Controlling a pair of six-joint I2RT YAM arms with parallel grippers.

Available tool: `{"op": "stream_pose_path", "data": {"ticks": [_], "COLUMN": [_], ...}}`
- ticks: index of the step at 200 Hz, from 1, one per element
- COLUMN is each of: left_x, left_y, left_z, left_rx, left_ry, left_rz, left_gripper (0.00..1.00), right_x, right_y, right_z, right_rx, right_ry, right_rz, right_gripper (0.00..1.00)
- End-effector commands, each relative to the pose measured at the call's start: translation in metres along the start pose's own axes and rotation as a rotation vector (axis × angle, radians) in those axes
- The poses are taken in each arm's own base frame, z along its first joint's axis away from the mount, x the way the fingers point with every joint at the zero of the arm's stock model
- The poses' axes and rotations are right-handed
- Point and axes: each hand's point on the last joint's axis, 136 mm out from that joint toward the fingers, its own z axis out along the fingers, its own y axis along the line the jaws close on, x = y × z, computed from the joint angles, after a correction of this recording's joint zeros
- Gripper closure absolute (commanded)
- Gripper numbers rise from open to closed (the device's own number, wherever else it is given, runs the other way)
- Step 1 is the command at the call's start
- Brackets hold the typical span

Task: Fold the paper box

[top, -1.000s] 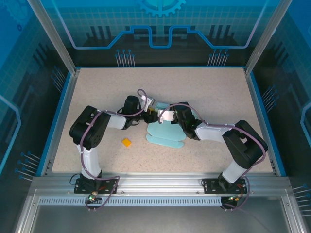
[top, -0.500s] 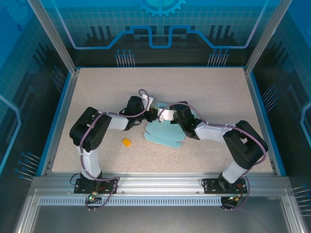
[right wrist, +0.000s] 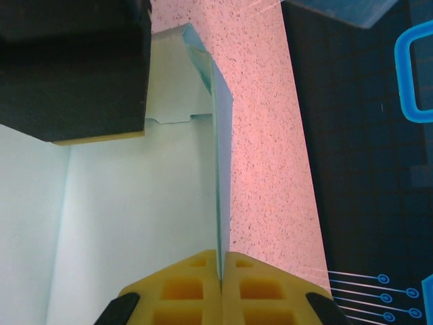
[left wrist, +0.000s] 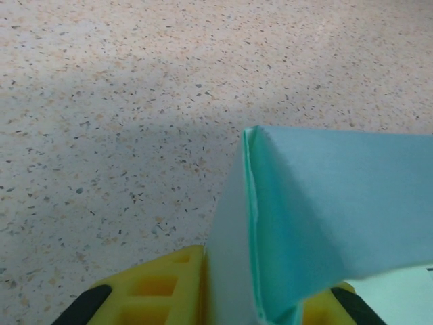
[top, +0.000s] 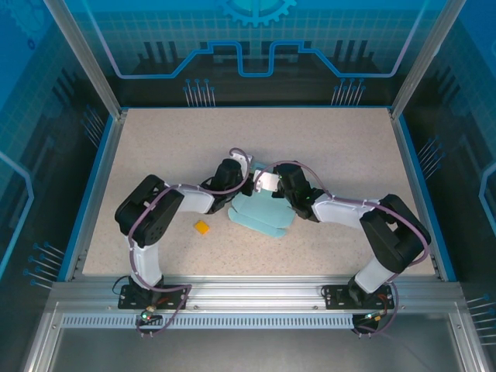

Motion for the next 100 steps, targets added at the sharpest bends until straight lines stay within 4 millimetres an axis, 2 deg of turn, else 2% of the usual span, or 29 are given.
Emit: {"op": "stream_pose_path", "data": {"ticks": [1, 55, 100], "left_x": [-0.014, -0.015, -0.012], "left_y": [0.045, 0.066, 0.08], "left_z": [-0.003, -0.01, -0.014], "left_rx": [-0.233, -0.375, -0.49], "left_ry": [-0.042, -0.055, -0.029], "left_rz": [-0.095, -0.157, -0.124], "left_gripper": [0.83, 0.88, 0.9], "right_x": [-0.03, -0.029, -0.033], "right_y": [0.015, 0.017, 0.019], "right_z": [-0.015, -0.015, -0.016], "right_rx": [-0.089, -0.089, -0.094], "right_ry": [-0.121, -0.124, -0.133], "right_rz": [0.029, 0.058, 0.071], "right_gripper": [1.0, 1.0, 1.0]}}
